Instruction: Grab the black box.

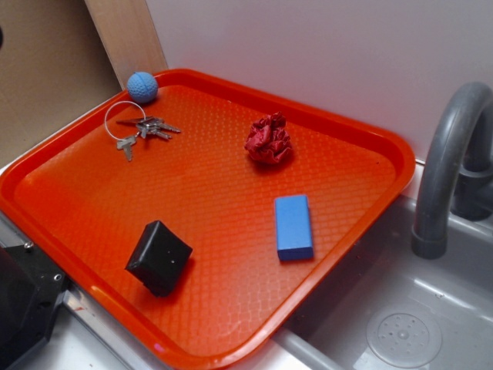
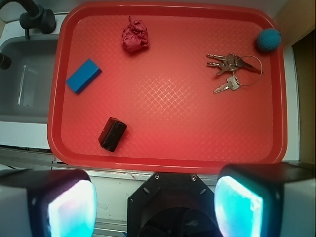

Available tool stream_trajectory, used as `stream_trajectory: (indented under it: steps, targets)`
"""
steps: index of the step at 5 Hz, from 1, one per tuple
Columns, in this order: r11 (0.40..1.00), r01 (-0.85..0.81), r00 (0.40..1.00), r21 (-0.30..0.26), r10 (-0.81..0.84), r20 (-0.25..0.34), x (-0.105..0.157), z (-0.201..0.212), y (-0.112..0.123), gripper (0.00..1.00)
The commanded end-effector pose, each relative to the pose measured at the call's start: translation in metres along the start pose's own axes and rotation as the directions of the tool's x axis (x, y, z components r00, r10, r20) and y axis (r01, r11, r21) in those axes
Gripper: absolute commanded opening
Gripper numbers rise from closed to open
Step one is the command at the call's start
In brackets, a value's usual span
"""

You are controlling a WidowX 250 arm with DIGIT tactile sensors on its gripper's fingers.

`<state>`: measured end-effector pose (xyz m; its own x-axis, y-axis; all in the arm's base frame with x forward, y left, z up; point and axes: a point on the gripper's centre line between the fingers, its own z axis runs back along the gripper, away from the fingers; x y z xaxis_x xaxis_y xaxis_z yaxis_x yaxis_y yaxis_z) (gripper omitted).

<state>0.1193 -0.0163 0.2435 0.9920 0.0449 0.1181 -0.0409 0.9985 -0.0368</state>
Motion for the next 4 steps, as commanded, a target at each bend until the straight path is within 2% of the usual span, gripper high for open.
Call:
stream_trajectory:
  steps: [1, 2, 3, 4]
  targets:
    - [1.0, 0.0, 1.0, 0.0, 0.0, 0.0, 0.0, 0.0, 0.0, 1.0]
    - [0.996, -0.086, 0.996, 0.007, 0.086, -0.022, 0.007, -0.051, -0.001, 1.0]
    - [0.982, -0.189, 0.981, -0.022, 0.19, 0.037, 0.005, -0.077, -0.013, 1.0]
    - [0.901, -0.364, 0.92, -0.236, 0.387, 0.06, 0.018, -0.106, -0.026, 1.0]
